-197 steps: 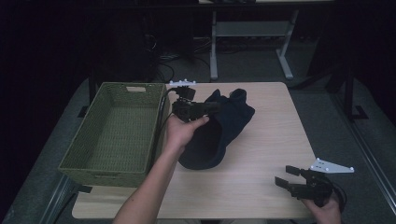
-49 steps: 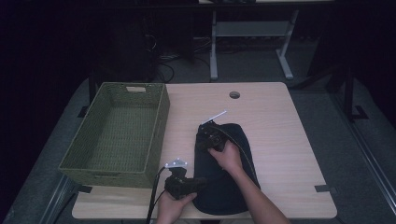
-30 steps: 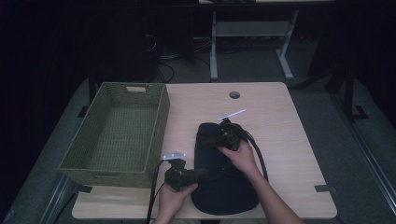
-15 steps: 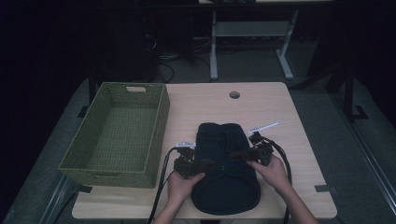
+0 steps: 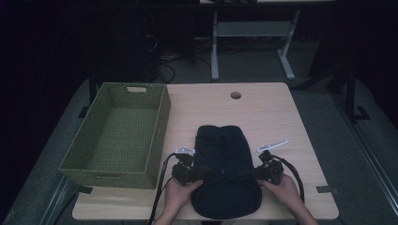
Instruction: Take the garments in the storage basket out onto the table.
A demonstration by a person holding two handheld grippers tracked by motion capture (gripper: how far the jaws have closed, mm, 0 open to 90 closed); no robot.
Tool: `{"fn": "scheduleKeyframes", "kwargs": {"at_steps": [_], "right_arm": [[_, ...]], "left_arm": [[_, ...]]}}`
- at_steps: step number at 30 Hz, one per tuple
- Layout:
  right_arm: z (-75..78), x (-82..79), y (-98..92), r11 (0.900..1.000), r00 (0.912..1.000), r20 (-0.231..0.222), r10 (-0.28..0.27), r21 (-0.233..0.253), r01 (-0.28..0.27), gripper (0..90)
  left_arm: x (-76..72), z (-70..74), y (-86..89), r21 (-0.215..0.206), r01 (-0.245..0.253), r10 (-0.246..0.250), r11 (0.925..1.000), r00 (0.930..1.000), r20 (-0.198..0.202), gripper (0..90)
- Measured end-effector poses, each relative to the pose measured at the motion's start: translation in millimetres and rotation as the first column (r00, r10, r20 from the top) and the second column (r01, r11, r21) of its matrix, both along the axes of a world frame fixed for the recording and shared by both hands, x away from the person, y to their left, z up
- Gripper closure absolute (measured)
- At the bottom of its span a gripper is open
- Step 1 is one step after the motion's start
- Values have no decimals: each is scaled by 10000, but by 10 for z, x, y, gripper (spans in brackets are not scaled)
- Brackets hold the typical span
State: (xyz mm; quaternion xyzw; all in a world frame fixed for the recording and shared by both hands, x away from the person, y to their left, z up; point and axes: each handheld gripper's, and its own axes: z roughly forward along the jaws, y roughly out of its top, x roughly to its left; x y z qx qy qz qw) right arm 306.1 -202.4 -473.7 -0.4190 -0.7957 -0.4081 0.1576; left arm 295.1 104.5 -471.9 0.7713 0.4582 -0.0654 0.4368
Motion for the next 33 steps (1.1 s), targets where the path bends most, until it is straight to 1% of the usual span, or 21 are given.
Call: {"fn": "scheduleKeyframes", "kwargs": {"at_steps": [5,7,8,10,11,14,17,19,20,21,22,24,25,26,27,28,29,30,31,32,33], "right_arm": [[-22,-79,40,9998,9998,-76,158,75,-157,814],[6,-86,46,9996,9996,-83,283,35,-282,805],[19,-76,45,9996,9996,-67,277,78,-276,803],[41,-53,43,9997,9997,-12,242,107,-241,803],[66,-21,41,9997,9999,67,155,200,-156,805],[174,146,45,9964,9993,204,-300,798,283,811],[250,291,67,9902,9977,209,-644,1252,613,821],[291,410,101,9872,9962,271,-829,1391,784,823],[304,530,148,9850,9949,246,-974,1456,928,827],[304,530,148,9850,9949,246,-974,1456,928,827],[298,580,171,9830,9935,220,-1119,1489,1075,831],[238,709,221,9864,9923,73,-1237,1099,1222,833],[160,785,247,9852,9899,-81,-1416,964,1417,833],[160,785,247,9852,9899,-81,-1416,964,1417,833],[113,816,258,9852,9891,-210,-1461,876,1473,833],[5,854,282,9862,9880,-362,-1499,654,1521,833],[-44,860,296,9881,9884,-437,-1458,436,1477,840],[-85,859,306,9884,9877,-586,-1452,370,1475,852],[-85,859,306,9884,9877,-586,-1452,370,1475,852],[-114,863,283,9851,9852,-697,-1567,604,1609,862],[-109,856,285,9857,9856,-627,-1568,520,1601,863]], "left_arm": [[-64,26,52,48,57,-57,10000,10000,-1,709],[-72,72,77,-171,-39,42,9998,9999,144,710],[-48,128,87,-345,-121,132,9993,9994,333,710],[-25,162,82,-469,-218,238,9987,9988,434,711],[19,203,75,-544,-272,301,9981,9981,537,711],[128,268,41,-798,-484,542,9956,9959,722,718],[283,282,1,-1078,-707,788,9917,9942,731,718],[376,261,-17,-1272,-853,934,9882,9939,593,717],[410,251,-25,-1354,-892,972,9868,9938,537,715],[452,238,-35,-1349,-956,1025,9862,9937,457,715],[499,214,-48,-1355,-1030,1096,9854,9931,416,713],[558,172,-70,-1224,-1122,1153,9861,9931,188,710],[586,144,-80,-1075,-1102,1119,9881,9937,105,710],[610,115,-89,-957,-1136,1138,9889,9935,-33,710],[625,87,-94,-866,-1197,1188,9890,9928,-157,709],[636,60,-100,-751,-1198,1183,9900,9927,-243,707],[647,9,-116,-427,-1102,1085,9930,9933,-388,705],[647,9,-116,-427,-1102,1085,9930,9933,-388,704],[646,-12,-116,-409,-1129,1111,9928,9928,-451,704],[638,-26,-105,-463,-1202,1181,9917,9919,-465,711],[638,-26,-105,-463,-1202,1181,9917,9919,-465,713]]}}
